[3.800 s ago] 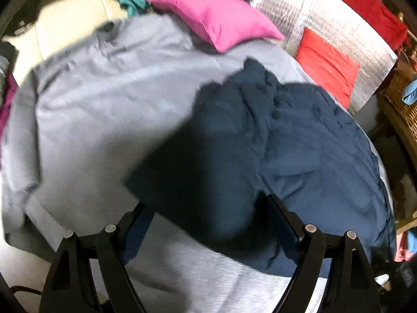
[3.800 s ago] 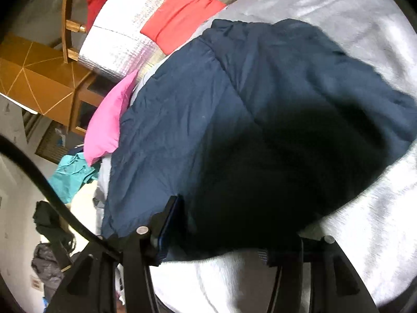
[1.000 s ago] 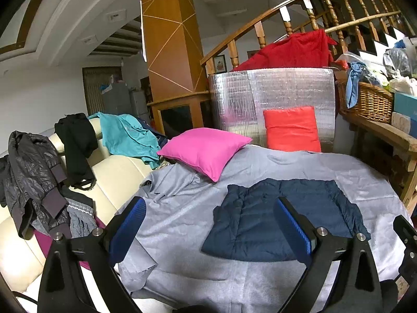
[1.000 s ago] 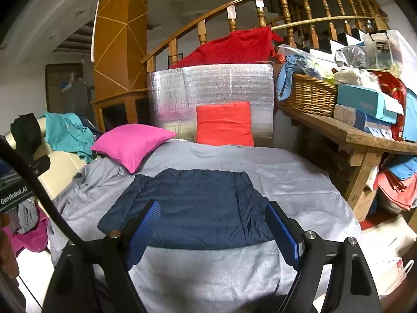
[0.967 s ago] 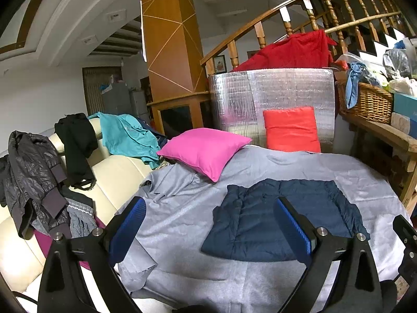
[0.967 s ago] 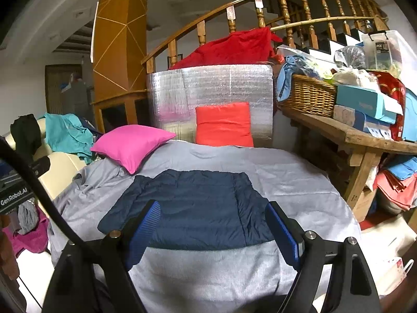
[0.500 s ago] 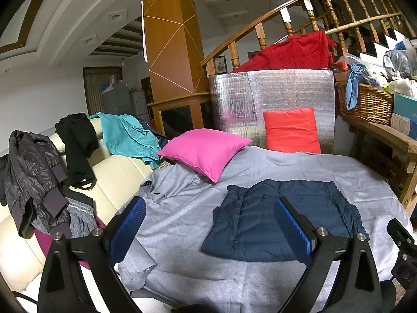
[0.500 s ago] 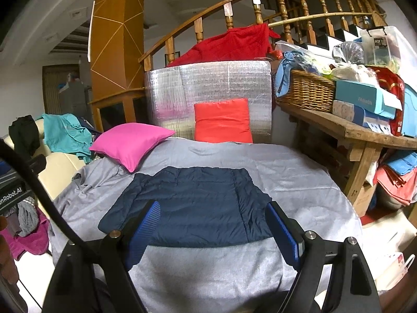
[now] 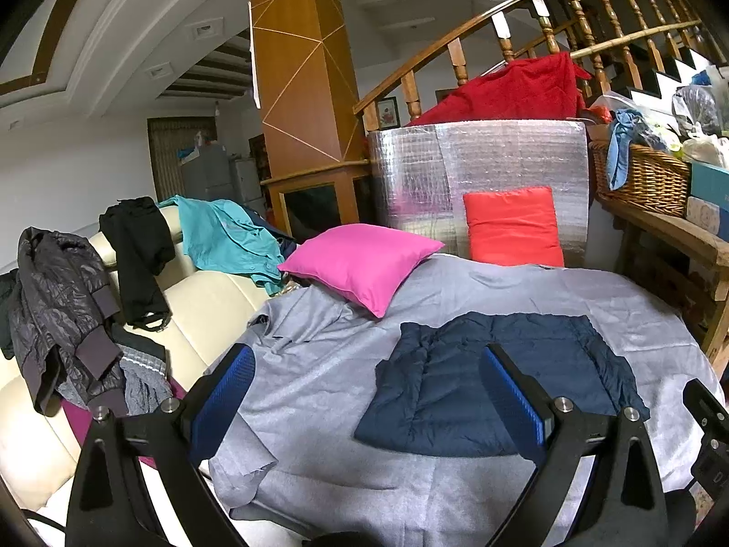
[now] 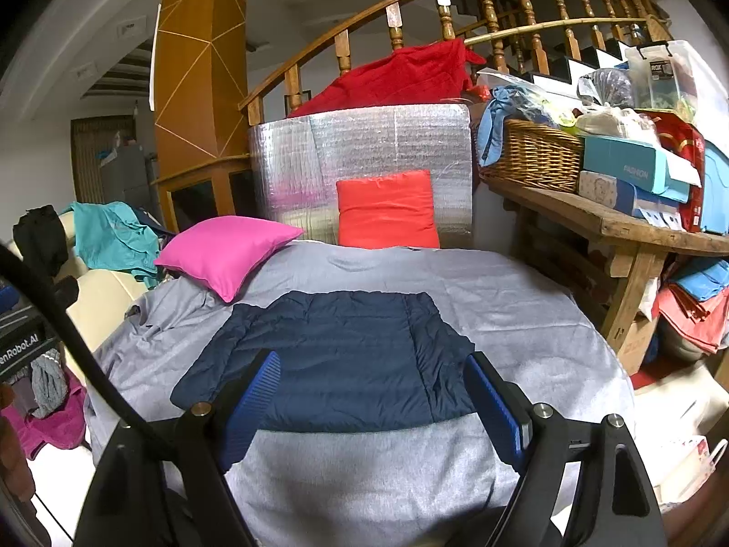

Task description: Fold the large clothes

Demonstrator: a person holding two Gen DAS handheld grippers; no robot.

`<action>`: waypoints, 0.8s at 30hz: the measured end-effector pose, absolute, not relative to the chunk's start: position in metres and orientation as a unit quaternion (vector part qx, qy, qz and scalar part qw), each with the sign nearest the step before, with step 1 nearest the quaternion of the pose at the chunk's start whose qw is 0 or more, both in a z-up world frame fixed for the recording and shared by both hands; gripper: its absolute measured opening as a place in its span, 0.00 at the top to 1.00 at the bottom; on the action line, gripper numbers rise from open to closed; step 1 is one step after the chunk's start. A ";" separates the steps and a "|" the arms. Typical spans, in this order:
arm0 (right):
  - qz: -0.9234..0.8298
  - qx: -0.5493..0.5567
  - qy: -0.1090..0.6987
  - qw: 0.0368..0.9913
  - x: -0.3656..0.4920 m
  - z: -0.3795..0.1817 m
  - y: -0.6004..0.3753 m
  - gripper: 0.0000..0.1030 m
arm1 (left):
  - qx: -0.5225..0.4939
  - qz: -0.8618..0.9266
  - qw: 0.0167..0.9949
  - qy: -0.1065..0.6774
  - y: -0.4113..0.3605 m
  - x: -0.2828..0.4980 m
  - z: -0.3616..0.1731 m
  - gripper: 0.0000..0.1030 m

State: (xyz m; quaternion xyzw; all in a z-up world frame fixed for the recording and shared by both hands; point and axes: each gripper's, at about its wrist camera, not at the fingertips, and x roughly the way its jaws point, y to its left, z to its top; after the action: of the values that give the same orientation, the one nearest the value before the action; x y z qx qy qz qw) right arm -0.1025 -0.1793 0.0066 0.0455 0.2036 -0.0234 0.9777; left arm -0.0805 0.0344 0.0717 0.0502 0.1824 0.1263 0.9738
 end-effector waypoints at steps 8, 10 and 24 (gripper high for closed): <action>-0.024 0.047 0.204 0.977 -0.101 0.006 -0.181 0.17 | 0.050 0.127 0.973 0.186 0.037 -0.078 0.069 0.05; -0.026 0.048 0.203 0.978 -0.101 0.008 -0.181 0.17 | 0.047 0.127 0.973 0.186 0.037 -0.078 0.070 0.05; -0.044 0.039 0.204 0.977 -0.099 0.013 -0.170 0.17 | 0.031 0.116 0.975 0.186 0.047 -0.074 0.071 0.05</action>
State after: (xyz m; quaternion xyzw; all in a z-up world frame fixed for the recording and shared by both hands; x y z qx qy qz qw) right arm -0.0995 -0.1703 0.0128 0.0387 0.2037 -0.0438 0.9773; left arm -0.0736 0.0465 0.0709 0.0311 0.1859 0.1160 0.9752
